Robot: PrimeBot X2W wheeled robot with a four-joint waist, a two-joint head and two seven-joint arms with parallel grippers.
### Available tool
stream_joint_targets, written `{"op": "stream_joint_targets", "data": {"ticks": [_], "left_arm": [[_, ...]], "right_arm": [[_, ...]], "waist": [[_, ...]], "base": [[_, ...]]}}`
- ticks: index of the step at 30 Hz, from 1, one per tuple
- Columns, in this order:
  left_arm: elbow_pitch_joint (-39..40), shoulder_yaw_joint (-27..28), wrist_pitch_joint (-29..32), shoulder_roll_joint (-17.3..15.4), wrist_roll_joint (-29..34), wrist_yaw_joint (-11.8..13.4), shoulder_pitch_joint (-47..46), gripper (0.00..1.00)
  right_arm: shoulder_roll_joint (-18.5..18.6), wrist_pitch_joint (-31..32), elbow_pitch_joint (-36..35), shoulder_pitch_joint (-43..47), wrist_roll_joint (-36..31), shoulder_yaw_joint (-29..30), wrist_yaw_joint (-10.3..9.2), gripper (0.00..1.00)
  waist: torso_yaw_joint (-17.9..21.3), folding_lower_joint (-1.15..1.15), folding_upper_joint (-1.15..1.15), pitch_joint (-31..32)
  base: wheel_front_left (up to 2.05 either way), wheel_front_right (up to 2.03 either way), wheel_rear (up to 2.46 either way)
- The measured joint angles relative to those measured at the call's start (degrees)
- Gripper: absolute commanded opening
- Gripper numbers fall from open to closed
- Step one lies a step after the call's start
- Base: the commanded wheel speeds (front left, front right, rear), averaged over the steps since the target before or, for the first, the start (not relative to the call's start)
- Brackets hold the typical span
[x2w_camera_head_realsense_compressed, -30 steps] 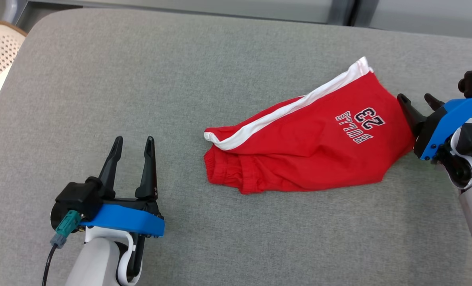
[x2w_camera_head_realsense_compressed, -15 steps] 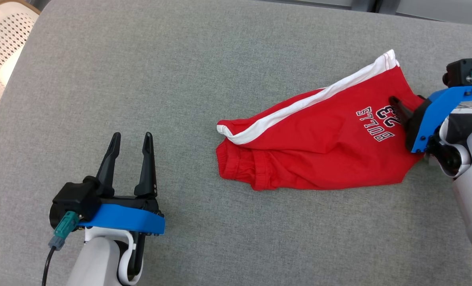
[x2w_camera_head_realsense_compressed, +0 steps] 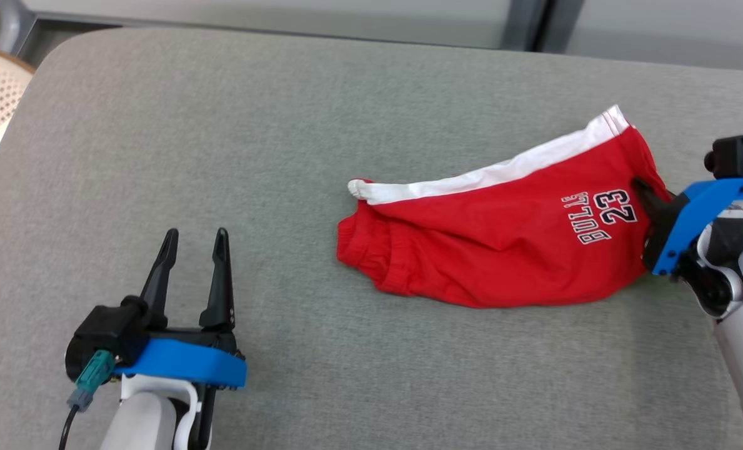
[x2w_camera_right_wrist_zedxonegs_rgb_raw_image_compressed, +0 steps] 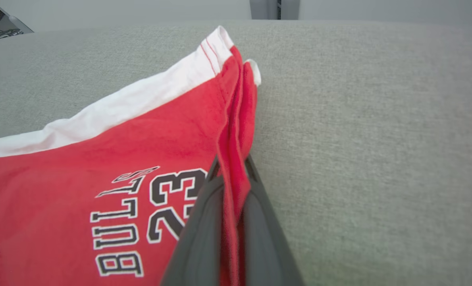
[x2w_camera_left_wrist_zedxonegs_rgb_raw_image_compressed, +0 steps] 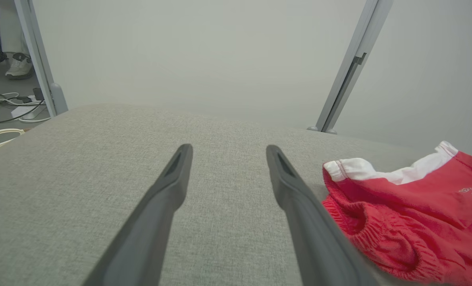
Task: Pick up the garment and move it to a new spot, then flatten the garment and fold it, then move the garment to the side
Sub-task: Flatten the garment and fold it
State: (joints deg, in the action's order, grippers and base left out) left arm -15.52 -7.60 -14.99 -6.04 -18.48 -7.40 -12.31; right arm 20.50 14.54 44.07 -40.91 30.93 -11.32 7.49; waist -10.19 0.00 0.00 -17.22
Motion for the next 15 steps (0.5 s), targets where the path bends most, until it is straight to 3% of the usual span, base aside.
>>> {"op": "stream_joint_targets", "data": {"ticks": [9,15], "left_arm": [[1.7,0.7,0.0,-0.8,0.3,0.0,3.2,1.00],[1.6,0.2,0.0,-0.8,0.4,0.0,3.9,1.00]], "right_arm": [[2.6,-0.8,-1.4,3.1,-6.4,5.6,0.00,0.00],[0.4,1.1,-4.3,3.9,-12.8,10.4,0.00,0.00]], "waist": [[4.2,0.00,0.00,3.8],[5.1,0.00,0.00,5.3]], "base": [[0.00,0.00,0.00],[0.00,0.00,0.00]]}}
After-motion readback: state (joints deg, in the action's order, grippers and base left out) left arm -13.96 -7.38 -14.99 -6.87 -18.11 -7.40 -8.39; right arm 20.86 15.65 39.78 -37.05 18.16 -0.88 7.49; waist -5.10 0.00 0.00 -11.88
